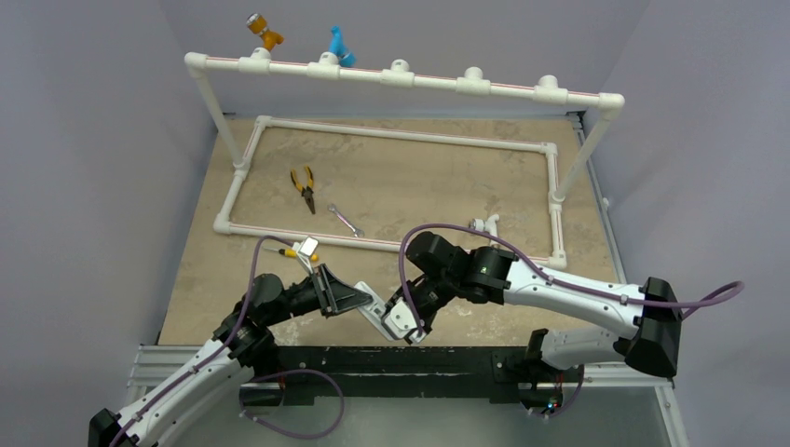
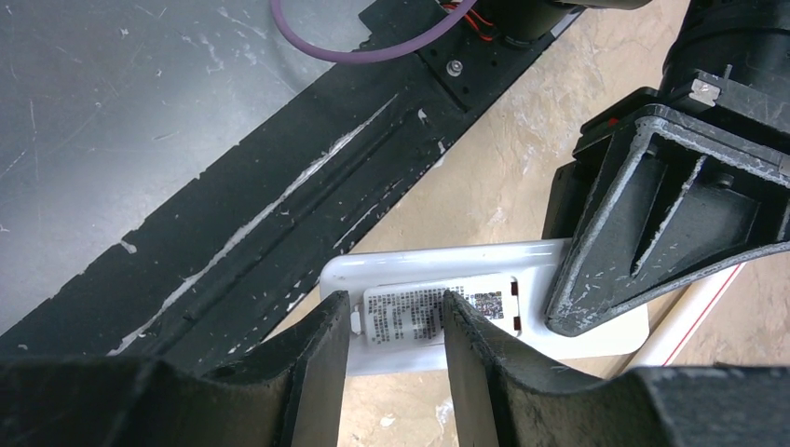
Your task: Load the batteries into the remote control
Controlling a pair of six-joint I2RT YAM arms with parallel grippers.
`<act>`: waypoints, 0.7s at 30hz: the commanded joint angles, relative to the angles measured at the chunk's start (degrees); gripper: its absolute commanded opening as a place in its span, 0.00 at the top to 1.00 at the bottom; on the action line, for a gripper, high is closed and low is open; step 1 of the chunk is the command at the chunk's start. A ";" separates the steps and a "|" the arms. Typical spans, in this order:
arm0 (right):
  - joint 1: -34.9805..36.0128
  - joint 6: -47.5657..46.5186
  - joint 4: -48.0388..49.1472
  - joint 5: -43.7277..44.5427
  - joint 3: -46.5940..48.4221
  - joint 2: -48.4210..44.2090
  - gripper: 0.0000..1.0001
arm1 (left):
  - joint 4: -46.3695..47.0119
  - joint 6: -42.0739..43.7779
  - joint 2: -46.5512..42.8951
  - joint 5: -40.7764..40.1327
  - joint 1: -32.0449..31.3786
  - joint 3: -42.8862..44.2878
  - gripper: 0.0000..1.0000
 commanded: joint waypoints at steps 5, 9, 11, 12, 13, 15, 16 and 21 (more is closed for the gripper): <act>-0.03 -0.72 2.01 1.70 1.83 0.94 0.62 | 5.56 -1.41 -0.28 1.57 -0.20 0.74 1.00; -0.04 -0.73 2.27 1.93 1.83 1.21 0.62 | 5.83 -1.45 -0.11 1.59 -0.21 0.68 1.00; -0.04 -0.76 2.30 2.09 1.83 1.30 0.62 | 5.99 -1.50 0.00 1.64 -0.20 0.73 1.00; -0.05 -0.77 2.37 2.18 1.83 1.35 0.62 | 5.93 -1.47 -0.10 1.68 -0.20 0.72 1.00; -0.04 -0.72 2.45 2.27 1.85 1.44 0.63 | 5.99 -1.43 -0.10 1.73 -0.20 0.66 1.00; -0.04 -0.72 2.55 2.37 1.90 1.55 0.63 | 5.95 -1.47 -0.04 1.70 -0.20 0.64 1.00; -0.04 -0.76 2.67 2.49 1.92 1.64 0.63 | 5.95 -1.46 -0.17 1.69 -0.24 0.63 1.00; -0.04 -0.80 2.67 3.62 2.33 2.21 0.63 | 5.94 -1.42 -0.29 1.72 -0.20 0.56 1.00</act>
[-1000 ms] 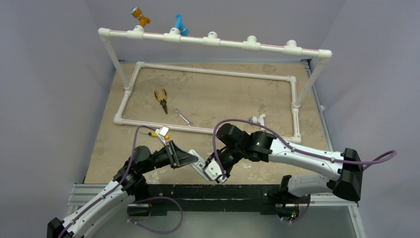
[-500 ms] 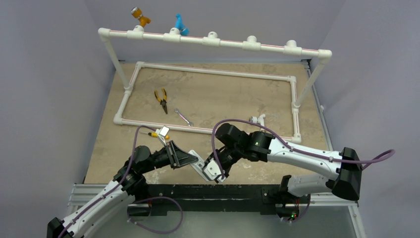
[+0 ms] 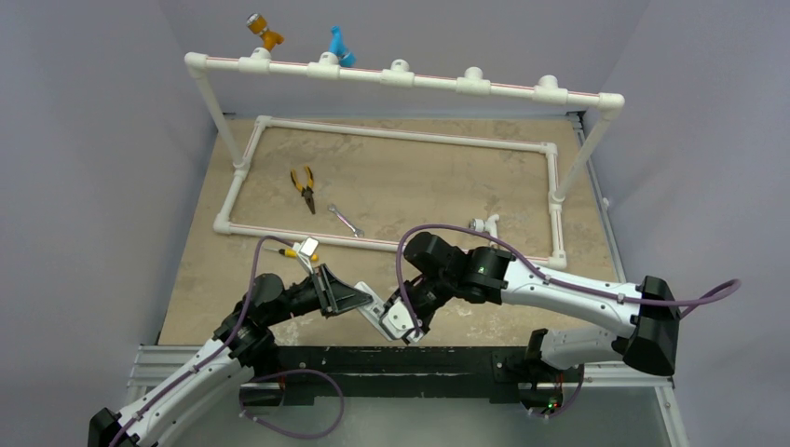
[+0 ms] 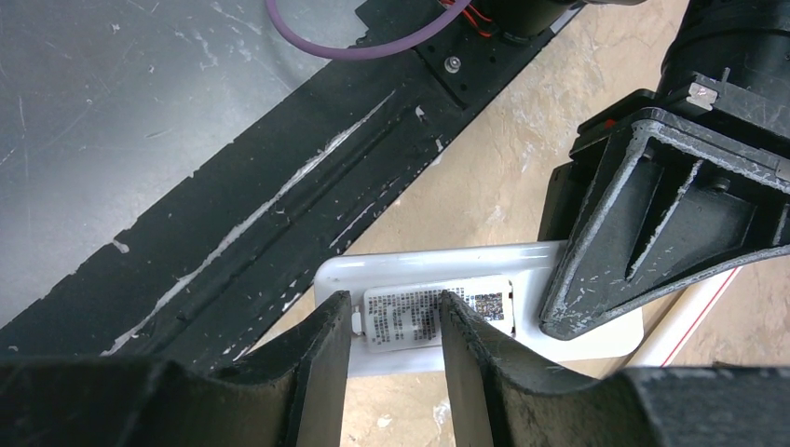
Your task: Load the batteries into the remote control
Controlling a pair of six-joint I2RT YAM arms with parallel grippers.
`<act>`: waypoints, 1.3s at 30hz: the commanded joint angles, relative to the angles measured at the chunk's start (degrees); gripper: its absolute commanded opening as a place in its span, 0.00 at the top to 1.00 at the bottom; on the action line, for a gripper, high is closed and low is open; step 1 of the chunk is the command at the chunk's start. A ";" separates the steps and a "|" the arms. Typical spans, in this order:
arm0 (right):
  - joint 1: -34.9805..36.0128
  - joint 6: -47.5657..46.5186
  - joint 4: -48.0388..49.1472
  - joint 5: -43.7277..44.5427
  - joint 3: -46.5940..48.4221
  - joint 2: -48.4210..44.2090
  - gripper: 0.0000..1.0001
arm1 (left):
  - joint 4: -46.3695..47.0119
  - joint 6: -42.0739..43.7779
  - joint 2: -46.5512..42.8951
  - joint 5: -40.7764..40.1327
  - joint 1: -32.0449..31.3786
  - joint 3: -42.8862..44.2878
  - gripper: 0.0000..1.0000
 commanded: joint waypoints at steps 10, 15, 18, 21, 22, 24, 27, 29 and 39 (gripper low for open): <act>-0.08 0.26 1.07 4.70 3.89 3.19 0.64 | 6.88 -1.55 0.26 1.92 -0.22 0.99 1.00; -0.04 2.25 2.67 5.18 4.21 3.72 0.64 | 7.31 -1.62 0.72 2.13 -0.26 0.99 1.00; -0.08 2.91 2.73 5.01 4.76 4.40 0.64 | 7.24 -1.61 0.59 2.11 -0.23 0.97 1.00; -0.08 3.33 2.81 4.98 5.10 4.94 0.64 | 7.29 -1.56 0.56 2.02 -0.22 0.95 1.00; -0.08 3.29 2.82 5.04 5.14 5.04 0.64 | 7.32 -1.59 0.51 2.02 -0.26 0.99 1.00; -0.13 3.40 3.01 5.33 5.15 5.09 0.63 | 7.31 -1.57 0.51 2.01 -0.23 0.99 1.00; -0.09 3.65 3.48 5.71 5.06 4.97 0.63 | 7.31 -1.62 0.43 2.11 -0.25 0.99 1.00; -0.08 3.86 3.83 6.01 4.90 4.85 0.63 | 7.32 -1.62 0.41 2.11 -0.24 0.90 1.00; -0.11 3.23 -1.22 4.11 6.75 6.74 0.59 | 7.49 -1.57 0.49 1.93 -0.24 0.73 1.00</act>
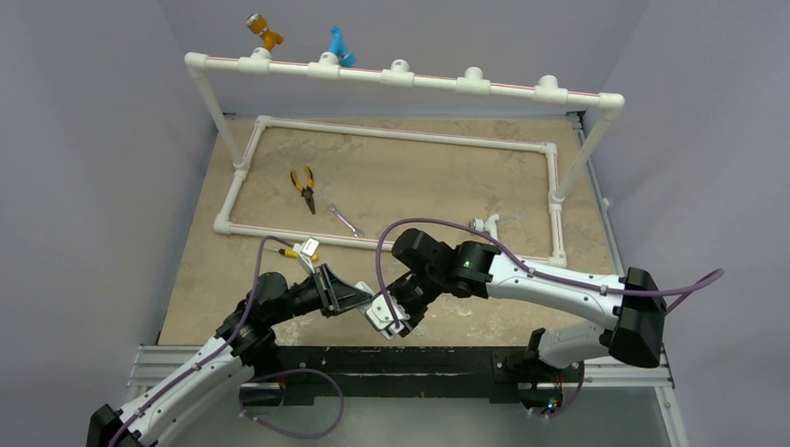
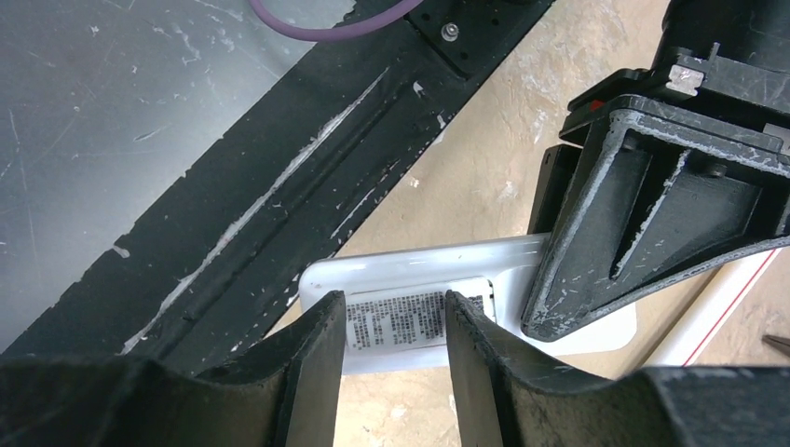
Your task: Load the batteries into the remote control
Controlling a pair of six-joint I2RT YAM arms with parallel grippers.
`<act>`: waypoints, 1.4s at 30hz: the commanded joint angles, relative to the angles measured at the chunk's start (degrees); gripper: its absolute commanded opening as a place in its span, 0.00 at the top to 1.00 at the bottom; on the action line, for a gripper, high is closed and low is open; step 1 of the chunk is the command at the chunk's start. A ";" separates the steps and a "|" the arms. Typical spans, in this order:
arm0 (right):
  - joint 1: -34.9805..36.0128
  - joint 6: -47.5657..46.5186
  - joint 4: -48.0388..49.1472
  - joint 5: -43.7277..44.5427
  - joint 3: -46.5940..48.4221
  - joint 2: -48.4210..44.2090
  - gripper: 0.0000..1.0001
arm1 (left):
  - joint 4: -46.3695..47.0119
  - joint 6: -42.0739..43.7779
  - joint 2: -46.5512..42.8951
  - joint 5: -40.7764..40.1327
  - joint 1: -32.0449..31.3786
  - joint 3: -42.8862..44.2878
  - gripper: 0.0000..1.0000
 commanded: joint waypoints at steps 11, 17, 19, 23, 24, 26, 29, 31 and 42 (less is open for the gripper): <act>-0.15 -2.28 -5.02 -0.09 4.41 3.27 0.56 | 7.99 -1.78 -0.67 3.25 -0.40 1.04 1.00; -0.15 -2.05 -6.13 -0.09 4.28 3.15 0.56 | 8.01 -1.82 -0.56 3.09 -0.40 0.95 1.00; -0.15 -1.93 -6.32 -0.10 4.01 2.89 0.56 | 8.01 -1.82 -0.59 3.05 -0.44 0.95 1.00; -0.19 -1.69 -6.84 -0.12 3.81 2.70 0.55 | 8.01 -1.85 -0.61 3.06 -0.40 0.95 1.00; -0.14 -1.74 -7.06 -0.20 3.81 2.69 0.55 | 8.01 -1.82 -0.62 3.04 -0.40 0.95 1.00; -0.15 -1.62 -7.33 -0.32 3.81 2.83 0.55 | 8.01 -1.86 -0.56 3.00 -0.41 0.95 1.00; -0.15 -1.34 -7.23 -0.52 3.96 2.92 0.54 | 8.10 -1.86 -0.58 2.92 -0.46 0.95 1.00; -0.15 -1.11 -7.36 -0.63 4.13 3.01 0.54 | 8.10 -1.84 -0.47 3.00 -0.40 0.94 1.00; -0.15 -0.51 -7.93 -1.35 4.86 2.53 0.45 | 8.45 -1.86 -0.20 2.99 -0.41 0.82 1.00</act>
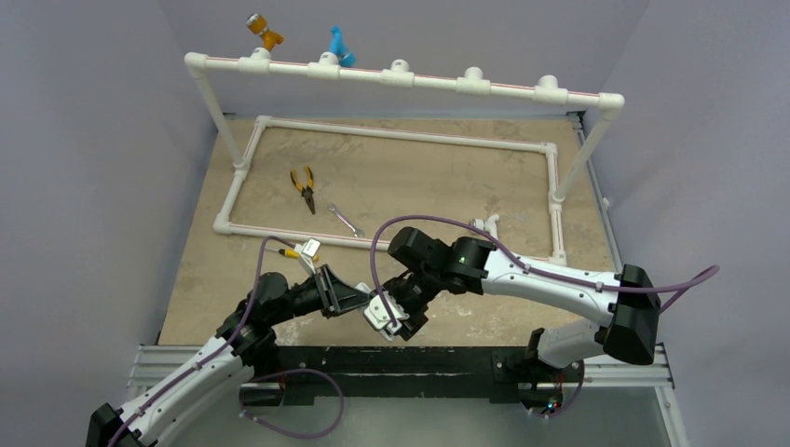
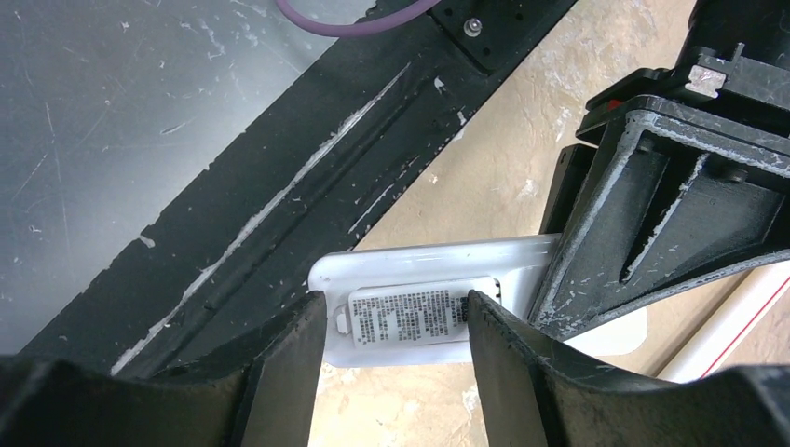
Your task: Load the batteries into the remote control
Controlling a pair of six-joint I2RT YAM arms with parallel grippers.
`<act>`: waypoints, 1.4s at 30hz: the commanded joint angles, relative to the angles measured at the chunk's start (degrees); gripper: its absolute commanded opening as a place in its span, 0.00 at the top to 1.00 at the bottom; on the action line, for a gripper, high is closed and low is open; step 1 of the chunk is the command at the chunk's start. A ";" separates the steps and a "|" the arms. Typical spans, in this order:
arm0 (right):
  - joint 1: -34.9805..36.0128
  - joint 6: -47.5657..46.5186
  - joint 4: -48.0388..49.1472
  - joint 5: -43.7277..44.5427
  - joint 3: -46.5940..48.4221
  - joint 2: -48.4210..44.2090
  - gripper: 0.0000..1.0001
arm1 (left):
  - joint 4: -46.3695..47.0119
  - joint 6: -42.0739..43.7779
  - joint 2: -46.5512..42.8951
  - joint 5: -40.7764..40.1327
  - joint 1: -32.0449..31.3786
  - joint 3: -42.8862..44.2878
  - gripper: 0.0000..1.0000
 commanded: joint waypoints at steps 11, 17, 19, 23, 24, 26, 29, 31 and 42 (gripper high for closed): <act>-0.15 1.70 -0.73 -1.20 1.91 -2.72 0.42 | 8.62 -1.80 -0.16 2.32 -0.31 0.57 1.00; -0.10 2.90 -0.60 -1.89 2.20 -4.70 0.42 | 9.12 -1.80 0.54 2.36 -0.31 0.40 1.00; -0.14 3.33 -0.22 -2.60 2.12 -5.48 0.42 | 9.22 -1.70 0.73 2.41 -0.34 0.40 1.00; -0.14 5.12 2.76 -4.30 1.30 -8.16 0.42 | 9.74 -1.67 1.28 2.42 -0.31 0.40 1.00; -0.12 5.74 3.95 -4.77 0.91 -8.91 0.42 | 9.82 -1.61 1.41 2.42 -0.33 0.40 1.00; -0.15 7.23 7.03 -7.64 0.07 -10.83 0.41 | 9.97 -1.59 1.57 2.45 -0.36 0.33 1.00; -0.15 12.73 16.40 -7.97 -3.29 -15.53 0.41 | 10.08 -1.58 1.51 2.49 -0.32 0.16 1.00; -0.14 21.22 25.20 -5.59 -6.92 -19.35 0.41 | 10.14 -1.70 1.36 2.33 -0.36 0.01 1.00; -0.21 88.13 35.08 50.42 -17.72 -31.90 0.36 | 11.09 -2.22 1.11 1.71 -0.36 -0.04 1.00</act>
